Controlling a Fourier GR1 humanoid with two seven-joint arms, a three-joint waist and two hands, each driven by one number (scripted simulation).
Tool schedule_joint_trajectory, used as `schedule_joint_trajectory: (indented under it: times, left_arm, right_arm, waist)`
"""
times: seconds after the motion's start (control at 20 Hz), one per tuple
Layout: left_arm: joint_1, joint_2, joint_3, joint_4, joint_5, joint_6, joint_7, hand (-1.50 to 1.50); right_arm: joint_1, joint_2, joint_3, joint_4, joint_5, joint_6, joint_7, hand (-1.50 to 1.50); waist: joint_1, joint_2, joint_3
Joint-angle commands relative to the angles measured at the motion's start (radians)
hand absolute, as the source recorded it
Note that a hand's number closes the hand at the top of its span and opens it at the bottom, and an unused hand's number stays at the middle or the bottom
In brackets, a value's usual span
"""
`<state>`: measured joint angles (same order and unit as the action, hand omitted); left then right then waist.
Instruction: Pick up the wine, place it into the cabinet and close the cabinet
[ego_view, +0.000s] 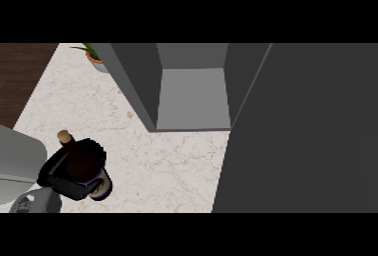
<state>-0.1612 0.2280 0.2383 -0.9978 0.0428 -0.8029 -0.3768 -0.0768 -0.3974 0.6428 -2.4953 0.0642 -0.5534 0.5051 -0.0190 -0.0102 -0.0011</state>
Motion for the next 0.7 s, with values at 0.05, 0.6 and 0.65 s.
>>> schedule_joint_trajectory:
  times: [0.05,0.6,0.65]
  left_arm:
    - [0.074,-0.125,0.107,-0.043,-0.021,0.321,-0.14,1.5]
    - [0.211,-0.226,-0.109,-0.137,-0.009,0.371,-0.258,1.5]
    - [0.192,-0.226,-0.182,-0.258,0.066,0.448,-0.117,1.5]
  right_arm:
    - [0.041,-0.018,-0.01,-0.094,0.021,-0.017,0.021,-1.5]
    - [0.14,-0.09,0.045,-0.217,0.08,-0.034,0.007,-1.5]
    - [0.105,-0.067,0.062,-0.175,0.109,-0.05,0.022,-1.5]
  waist:
    - [0.01,0.0,-0.001]
    - [0.003,0.004,0.0]
    - [0.008,0.002,0.001]
